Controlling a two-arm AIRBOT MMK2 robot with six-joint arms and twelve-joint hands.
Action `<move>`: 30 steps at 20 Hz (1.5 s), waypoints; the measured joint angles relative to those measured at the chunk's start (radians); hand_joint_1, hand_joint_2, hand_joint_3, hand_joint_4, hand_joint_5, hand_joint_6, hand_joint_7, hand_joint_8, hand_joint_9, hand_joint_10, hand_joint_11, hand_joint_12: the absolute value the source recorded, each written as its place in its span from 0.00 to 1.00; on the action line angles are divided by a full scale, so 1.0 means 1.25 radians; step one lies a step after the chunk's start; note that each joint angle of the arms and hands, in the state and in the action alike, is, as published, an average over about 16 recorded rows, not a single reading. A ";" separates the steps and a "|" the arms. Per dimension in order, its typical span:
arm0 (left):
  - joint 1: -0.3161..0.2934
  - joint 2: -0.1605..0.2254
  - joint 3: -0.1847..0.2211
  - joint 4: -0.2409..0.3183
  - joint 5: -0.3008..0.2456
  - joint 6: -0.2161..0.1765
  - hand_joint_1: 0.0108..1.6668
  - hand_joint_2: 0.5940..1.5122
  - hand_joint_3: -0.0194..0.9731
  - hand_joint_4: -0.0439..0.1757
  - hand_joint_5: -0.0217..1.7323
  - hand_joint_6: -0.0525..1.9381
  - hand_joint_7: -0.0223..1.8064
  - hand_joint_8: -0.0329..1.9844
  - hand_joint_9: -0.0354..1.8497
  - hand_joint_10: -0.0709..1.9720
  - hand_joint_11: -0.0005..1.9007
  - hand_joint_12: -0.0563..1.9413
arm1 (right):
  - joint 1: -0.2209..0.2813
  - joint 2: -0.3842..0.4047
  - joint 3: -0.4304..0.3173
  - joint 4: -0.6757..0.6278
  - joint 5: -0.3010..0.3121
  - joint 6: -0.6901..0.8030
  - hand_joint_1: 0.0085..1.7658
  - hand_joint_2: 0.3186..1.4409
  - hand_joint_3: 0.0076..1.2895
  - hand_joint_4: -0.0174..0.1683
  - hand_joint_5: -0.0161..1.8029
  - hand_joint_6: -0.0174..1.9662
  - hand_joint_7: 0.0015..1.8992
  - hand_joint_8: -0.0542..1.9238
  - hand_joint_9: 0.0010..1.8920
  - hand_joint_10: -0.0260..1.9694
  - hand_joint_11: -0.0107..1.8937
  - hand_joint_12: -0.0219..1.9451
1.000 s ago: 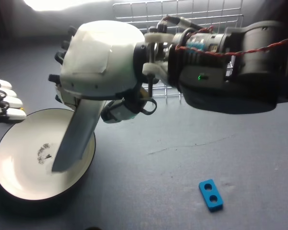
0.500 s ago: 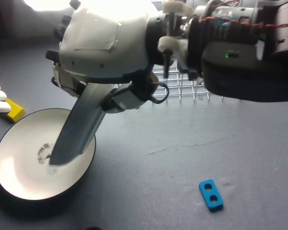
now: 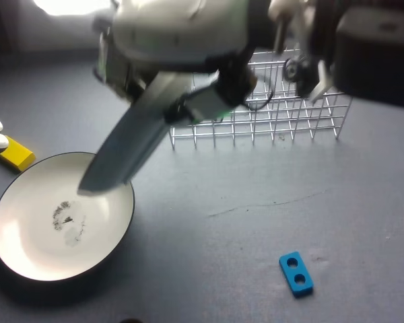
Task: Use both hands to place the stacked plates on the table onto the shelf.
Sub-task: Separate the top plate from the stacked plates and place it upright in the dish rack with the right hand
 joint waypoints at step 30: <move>-0.011 -0.004 0.004 0.010 0.004 0.000 0.00 0.42 0.03 0.21 0.02 0.04 0.02 0.02 0.03 0.04 0.01 0.03 | 0.061 0.134 0.077 0.403 0.072 0.216 0.78 0.56 0.01 0.05 0.54 0.43 0.60 0.36 0.56 0.53 0.46 0.58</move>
